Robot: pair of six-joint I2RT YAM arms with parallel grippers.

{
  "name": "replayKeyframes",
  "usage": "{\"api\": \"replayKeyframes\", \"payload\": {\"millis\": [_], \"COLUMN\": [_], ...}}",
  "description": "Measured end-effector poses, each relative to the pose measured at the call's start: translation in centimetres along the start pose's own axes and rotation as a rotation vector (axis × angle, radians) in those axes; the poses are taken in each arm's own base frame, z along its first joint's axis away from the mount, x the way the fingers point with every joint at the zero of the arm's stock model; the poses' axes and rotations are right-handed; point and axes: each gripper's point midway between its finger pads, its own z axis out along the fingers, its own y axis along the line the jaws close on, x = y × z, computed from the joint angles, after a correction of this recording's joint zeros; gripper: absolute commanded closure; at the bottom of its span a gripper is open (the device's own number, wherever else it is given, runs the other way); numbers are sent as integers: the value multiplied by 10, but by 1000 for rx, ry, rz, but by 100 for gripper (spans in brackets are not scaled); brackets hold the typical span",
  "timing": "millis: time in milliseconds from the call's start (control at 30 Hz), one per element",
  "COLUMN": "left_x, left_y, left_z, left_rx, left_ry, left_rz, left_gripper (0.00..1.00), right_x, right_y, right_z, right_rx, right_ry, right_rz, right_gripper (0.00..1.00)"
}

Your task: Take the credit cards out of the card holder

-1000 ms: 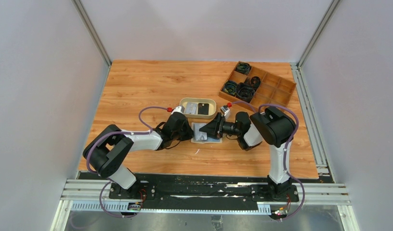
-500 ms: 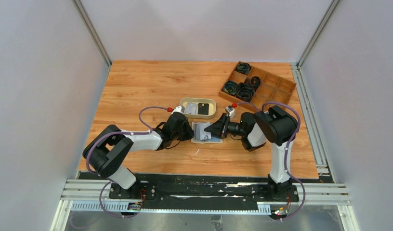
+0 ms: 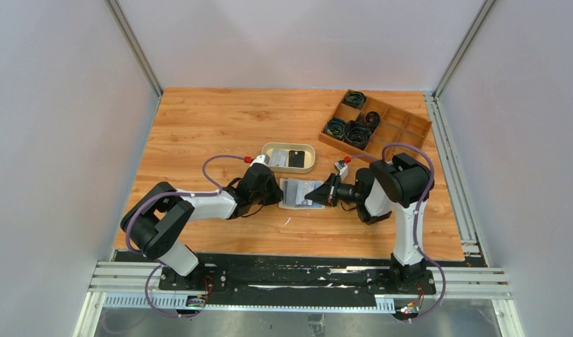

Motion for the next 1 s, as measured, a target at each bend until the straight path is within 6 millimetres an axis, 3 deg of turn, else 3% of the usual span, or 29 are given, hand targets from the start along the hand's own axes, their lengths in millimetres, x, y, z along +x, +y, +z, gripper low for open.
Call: {"api": "replayKeyframes", "payload": {"millis": [267,367,467,600,767,1000], "left_x": [-1,-2,-3,-3,2,5], "left_y": [-2,-2,1,4,11,15], "left_z": [-3,-8,-12,-17,-19,-27], "left_rx": [1,-8,-24,-37,-47,-41], "left_ry": [-1,-4,-3,-5,-4,-11], "left_rz": [5,14,23,32,31,30], "left_gripper": [100,100,100,100,100,100], "right_x": [-5,-9,-26,-64,-107,-128], "right_y": [-11,-6,13,59,94,95], "right_z": [-24,-30,-33,-32,-8,61], "right_rx": [65,123,184,225,243,263], "right_ry": [-15,-3,-17,-68,-91,-31], "right_rz": [-16,-61,-187,-373,-456,-427], "right_gripper": [100,100,100,100,100,100]}}
